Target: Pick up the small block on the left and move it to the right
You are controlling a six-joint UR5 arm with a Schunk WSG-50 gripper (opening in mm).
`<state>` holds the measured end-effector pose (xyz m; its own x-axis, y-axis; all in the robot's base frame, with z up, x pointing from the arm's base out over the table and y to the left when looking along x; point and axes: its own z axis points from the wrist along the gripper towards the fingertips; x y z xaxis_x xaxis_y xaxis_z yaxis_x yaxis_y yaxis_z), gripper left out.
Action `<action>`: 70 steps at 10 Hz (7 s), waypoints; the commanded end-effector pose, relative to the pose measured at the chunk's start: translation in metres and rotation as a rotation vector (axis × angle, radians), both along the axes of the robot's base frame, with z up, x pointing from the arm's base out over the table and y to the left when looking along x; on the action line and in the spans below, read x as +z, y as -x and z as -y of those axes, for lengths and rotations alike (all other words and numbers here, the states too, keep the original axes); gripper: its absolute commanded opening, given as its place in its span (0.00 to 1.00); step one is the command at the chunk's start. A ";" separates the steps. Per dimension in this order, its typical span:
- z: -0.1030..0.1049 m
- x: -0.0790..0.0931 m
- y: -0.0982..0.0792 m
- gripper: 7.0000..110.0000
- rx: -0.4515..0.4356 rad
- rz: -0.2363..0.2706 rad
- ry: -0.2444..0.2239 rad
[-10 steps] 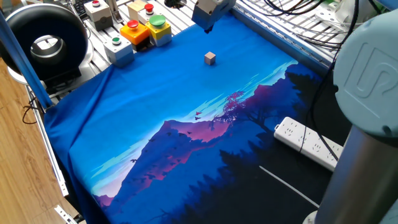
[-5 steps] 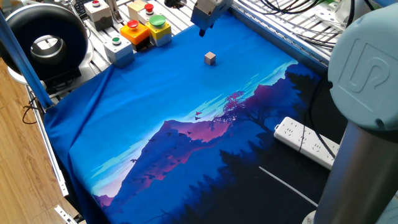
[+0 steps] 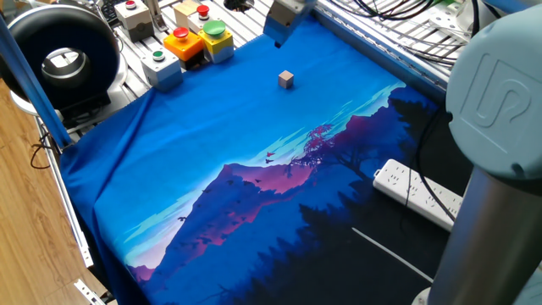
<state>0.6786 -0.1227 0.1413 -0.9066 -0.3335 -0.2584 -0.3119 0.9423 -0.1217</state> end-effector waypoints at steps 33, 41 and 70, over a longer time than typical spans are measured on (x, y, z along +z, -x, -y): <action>0.019 -0.081 -0.017 0.15 0.002 -0.066 -0.059; 0.017 -0.091 -0.023 0.36 0.025 -0.057 -0.069; 0.019 -0.139 -0.023 0.36 0.025 0.017 -0.095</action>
<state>0.7004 -0.1410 0.0015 -0.8926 -0.3387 -0.2974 -0.3416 0.9388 -0.0439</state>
